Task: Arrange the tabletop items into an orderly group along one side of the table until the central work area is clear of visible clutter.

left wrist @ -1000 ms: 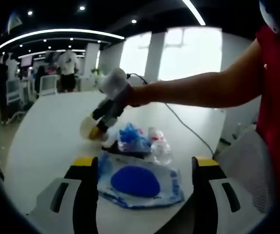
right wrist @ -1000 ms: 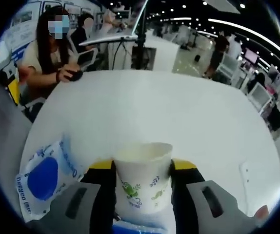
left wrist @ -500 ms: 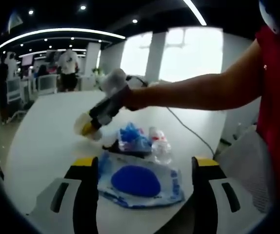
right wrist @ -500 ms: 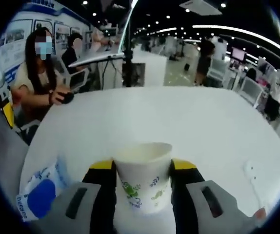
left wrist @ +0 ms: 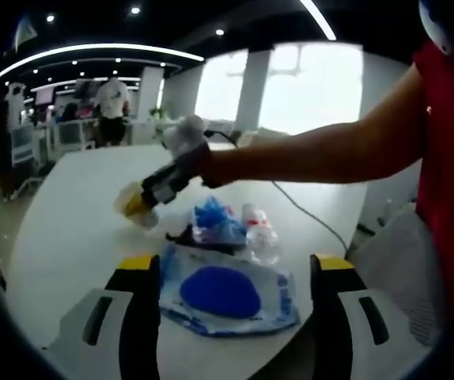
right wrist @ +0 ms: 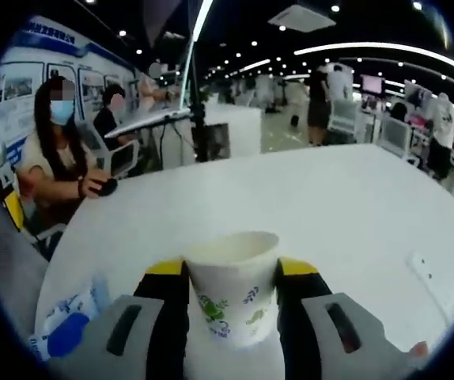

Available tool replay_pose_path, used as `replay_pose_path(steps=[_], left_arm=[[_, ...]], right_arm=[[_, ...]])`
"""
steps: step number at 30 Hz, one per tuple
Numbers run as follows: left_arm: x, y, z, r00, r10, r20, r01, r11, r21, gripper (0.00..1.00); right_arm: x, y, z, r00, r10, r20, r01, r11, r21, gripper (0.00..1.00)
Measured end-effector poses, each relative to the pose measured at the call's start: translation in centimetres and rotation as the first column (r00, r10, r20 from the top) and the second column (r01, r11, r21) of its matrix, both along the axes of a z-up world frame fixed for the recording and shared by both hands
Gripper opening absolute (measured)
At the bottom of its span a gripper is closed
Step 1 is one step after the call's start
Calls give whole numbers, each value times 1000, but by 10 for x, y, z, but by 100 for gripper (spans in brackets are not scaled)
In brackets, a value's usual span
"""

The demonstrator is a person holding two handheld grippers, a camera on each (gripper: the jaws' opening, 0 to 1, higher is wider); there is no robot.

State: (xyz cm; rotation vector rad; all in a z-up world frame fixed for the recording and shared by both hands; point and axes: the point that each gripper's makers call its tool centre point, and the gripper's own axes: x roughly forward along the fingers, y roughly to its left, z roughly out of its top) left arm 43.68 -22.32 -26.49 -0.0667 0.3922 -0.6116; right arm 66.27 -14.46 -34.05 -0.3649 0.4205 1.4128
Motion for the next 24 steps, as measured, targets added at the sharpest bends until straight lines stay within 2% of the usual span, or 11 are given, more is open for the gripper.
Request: replay_pose_path(steps=[10, 20, 24], left_arm=[[-1, -1, -2, 1000, -9, -9, 10, 1000, 13, 74], [-3, -2, -5, 1000, -20, -16, 20, 999, 27, 74], [-3, -3, -6, 1000, -23, -18, 23, 999, 33, 73]], right_arm=[[0, -10, 2, 1000, 6, -5, -6, 1000, 5, 43], [0, -27, -5, 1000, 10, 6, -9, 999, -39, 43], [-3, -30, -14, 999, 39, 35, -36, 996, -77, 42]])
